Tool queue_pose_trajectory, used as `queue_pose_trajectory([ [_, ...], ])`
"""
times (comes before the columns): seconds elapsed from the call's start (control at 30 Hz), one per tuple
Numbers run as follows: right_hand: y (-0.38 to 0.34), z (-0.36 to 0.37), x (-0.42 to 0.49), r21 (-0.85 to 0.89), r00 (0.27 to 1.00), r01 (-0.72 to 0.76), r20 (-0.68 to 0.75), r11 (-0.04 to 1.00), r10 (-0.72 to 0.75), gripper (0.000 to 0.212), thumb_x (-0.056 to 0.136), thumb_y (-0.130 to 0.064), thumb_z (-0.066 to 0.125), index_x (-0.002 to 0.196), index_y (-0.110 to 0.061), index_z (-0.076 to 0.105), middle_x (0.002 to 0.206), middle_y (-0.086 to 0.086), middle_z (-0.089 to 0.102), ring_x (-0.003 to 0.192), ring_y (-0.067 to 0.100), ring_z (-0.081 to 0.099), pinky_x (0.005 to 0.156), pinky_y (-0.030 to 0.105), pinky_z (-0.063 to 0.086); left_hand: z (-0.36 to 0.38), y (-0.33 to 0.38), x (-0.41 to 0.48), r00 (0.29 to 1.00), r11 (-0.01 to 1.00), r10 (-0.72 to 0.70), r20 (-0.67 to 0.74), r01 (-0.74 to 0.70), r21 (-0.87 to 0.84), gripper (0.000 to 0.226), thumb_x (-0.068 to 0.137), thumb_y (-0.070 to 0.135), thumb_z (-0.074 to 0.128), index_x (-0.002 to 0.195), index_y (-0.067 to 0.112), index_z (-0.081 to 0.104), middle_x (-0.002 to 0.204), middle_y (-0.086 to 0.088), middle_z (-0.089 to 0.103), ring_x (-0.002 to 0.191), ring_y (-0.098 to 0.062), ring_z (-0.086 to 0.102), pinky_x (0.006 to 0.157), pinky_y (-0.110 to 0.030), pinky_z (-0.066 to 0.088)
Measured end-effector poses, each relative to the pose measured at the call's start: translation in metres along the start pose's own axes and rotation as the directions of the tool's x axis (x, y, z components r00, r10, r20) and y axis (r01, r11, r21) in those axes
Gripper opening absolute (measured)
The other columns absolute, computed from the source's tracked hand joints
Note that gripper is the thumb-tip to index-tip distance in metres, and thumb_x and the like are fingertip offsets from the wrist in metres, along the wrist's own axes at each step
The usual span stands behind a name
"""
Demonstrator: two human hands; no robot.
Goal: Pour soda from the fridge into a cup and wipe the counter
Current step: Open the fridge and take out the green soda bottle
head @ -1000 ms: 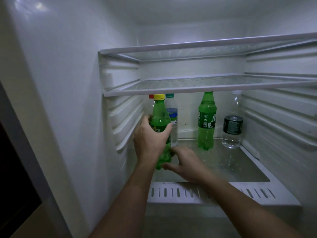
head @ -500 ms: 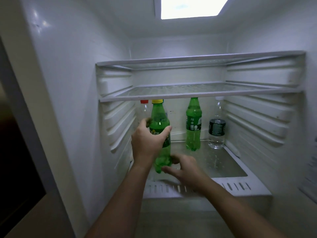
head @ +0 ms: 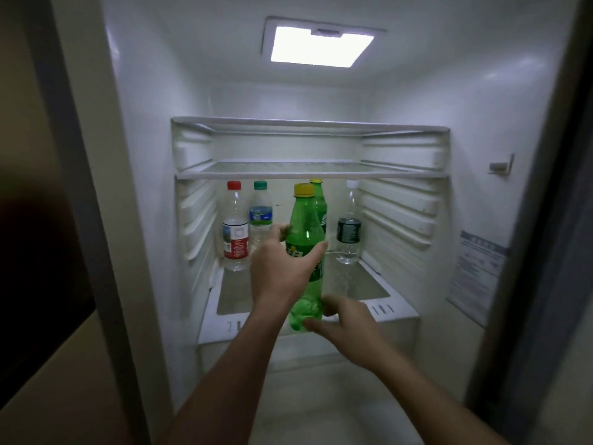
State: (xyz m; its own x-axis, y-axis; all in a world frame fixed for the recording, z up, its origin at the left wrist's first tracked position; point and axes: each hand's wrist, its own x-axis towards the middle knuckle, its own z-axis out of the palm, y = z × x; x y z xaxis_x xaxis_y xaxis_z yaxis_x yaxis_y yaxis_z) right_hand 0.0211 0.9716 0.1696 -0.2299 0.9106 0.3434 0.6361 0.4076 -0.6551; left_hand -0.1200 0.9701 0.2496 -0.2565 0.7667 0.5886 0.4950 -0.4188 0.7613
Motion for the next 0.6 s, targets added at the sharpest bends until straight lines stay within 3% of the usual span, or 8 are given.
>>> queue_pose_trajectory([
  [0.1, 0.0, -0.008, -0.025, -0.049, 0.998, -0.023, -0.057, 0.999, 0.021, 0.035, 0.083, -0.05, 0.072, 0.113, -0.032, 0.066, 0.098, -0.022, 0.063, 0.092, -0.012, 0.054, 0.075, 0.011, 0.04, 0.004, 0.013, -0.015, 0.999, 0.999, 0.009, 0.035, -0.007, -0.042, 0.065, 0.075, 0.051, 0.078, 0.128, 0.022, 0.055, 0.102, 0.013, 0.06, 0.083, 0.004, 0.058, 0.077, -0.029, 0.058],
  [0.27, 0.004, -0.037, -0.069, -0.075, 0.99, -0.09, -0.119, 0.993, 0.08, 0.041, 0.081, -0.051, 0.073, 0.114, -0.027, 0.068, 0.102, -0.015, 0.066, 0.093, -0.005, 0.056, 0.081, 0.017, 0.047, 0.014, 0.037, -0.044, 0.996, 0.995, 0.019, 0.092, -0.009, -0.102, 0.065, 0.072, 0.054, 0.08, 0.125, 0.022, 0.058, 0.111, 0.006, 0.068, 0.092, -0.011, 0.067, 0.082, -0.039, 0.059],
  [0.37, 0.005, -0.055, -0.098, -0.067, 0.987, -0.092, -0.139, 0.994, 0.082, 0.035, 0.082, -0.046, 0.074, 0.111, -0.027, 0.071, 0.095, -0.019, 0.066, 0.087, -0.014, 0.056, 0.072, 0.006, 0.041, 0.017, 0.057, -0.066, 0.993, 0.992, 0.027, 0.113, -0.012, -0.129, 0.062, 0.07, 0.056, 0.08, 0.12, 0.025, 0.06, 0.099, 0.018, 0.064, 0.092, -0.012, 0.067, 0.084, -0.043, 0.058],
  [0.43, 0.002, -0.066, -0.117, -0.047, 0.987, -0.076, -0.149, 0.996, 0.068, 0.032, 0.082, -0.045, 0.074, 0.11, -0.029, 0.071, 0.091, -0.022, 0.066, 0.088, -0.018, 0.055, 0.073, 0.007, 0.042, 0.018, 0.072, -0.081, 0.99, 0.99, 0.037, 0.133, -0.018, -0.14, 0.056, 0.071, 0.053, 0.08, 0.116, 0.028, 0.058, 0.092, 0.025, 0.055, 0.092, -0.011, 0.065, 0.085, -0.043, 0.057],
  [0.5, -0.001, -0.075, -0.136, -0.043, 0.984, -0.074, -0.163, 0.996, 0.066, 0.037, 0.081, -0.051, 0.072, 0.11, -0.029, 0.07, 0.093, -0.021, 0.067, 0.089, -0.014, 0.057, 0.074, 0.011, 0.042, 0.017, 0.087, -0.097, 0.988, 0.988, 0.056, 0.141, -0.034, -0.153, 0.052, 0.071, 0.052, 0.08, 0.112, 0.03, 0.057, 0.091, 0.026, 0.055, 0.091, -0.009, 0.065, 0.085, -0.042, 0.057],
  [0.6, -0.005, -0.086, -0.167, -0.055, 0.981, -0.089, -0.176, 0.995, 0.078, 0.03, 0.083, -0.047, 0.073, 0.105, -0.027, 0.07, 0.085, -0.022, 0.062, 0.085, -0.02, 0.053, 0.069, 0.006, 0.042, 0.014, 0.109, -0.124, 0.987, 0.986, 0.078, 0.14, -0.056, -0.155, 0.065, 0.07, 0.054, 0.08, 0.123, 0.023, 0.059, 0.103, 0.017, 0.061, 0.094, -0.011, 0.066, 0.086, -0.041, 0.058],
])
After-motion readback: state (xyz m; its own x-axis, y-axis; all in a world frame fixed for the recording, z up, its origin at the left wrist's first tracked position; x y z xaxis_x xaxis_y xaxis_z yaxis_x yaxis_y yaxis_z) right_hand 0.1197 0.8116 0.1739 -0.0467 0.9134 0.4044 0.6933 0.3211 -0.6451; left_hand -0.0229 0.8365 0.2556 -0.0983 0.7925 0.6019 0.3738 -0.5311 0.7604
